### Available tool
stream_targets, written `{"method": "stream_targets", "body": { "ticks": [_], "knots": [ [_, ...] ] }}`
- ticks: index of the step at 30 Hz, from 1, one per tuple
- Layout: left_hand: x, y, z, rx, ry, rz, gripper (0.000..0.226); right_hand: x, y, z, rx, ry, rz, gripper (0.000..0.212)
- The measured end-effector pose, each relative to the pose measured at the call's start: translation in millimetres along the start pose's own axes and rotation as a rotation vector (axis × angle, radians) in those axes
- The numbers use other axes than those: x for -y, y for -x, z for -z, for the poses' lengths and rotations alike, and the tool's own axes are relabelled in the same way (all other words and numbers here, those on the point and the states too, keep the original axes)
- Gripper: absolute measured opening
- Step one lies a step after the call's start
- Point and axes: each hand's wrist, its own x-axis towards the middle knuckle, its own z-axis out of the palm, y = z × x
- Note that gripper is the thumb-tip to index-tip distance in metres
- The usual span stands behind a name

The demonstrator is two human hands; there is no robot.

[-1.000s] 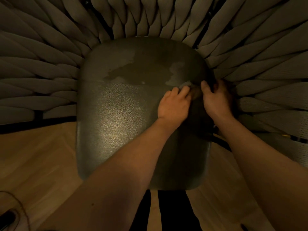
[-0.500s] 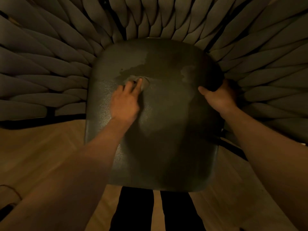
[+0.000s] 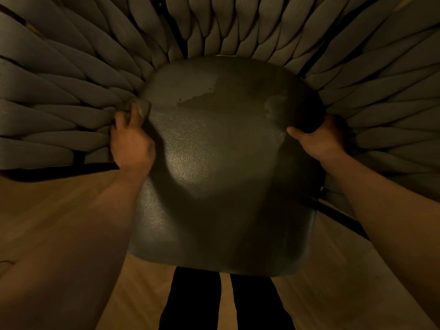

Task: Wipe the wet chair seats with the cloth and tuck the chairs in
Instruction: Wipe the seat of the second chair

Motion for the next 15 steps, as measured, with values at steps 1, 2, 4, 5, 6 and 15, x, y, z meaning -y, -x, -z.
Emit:
{"method": "stream_targets", "body": {
  "ticks": [1,2,4,5,6,15],
  "knots": [
    [-1,-1,-1,-0.003,0.041,0.03,0.071,0,0,1,0.004,-0.006,0.001,0.1],
    [-3,-1,-2,-0.007,0.078,0.051,0.069,1,1,1,0.01,-0.021,0.0,0.099],
    [-9,-2,-4,-0.026,0.121,0.06,0.065,2,3,3,0.016,-0.111,-0.01,0.094],
    [-11,-2,-5,-0.039,0.13,0.037,0.063,3,5,4,0.02,-0.182,-0.034,0.093],
    [-15,-1,-7,-0.044,0.134,-0.004,0.062,4,6,5,0.026,-0.255,-0.067,0.093],
    [-129,46,-18,0.156,0.155,-0.322,0.073,-40,-53,8,0.127,-0.673,-0.299,0.153]
  ]
}}
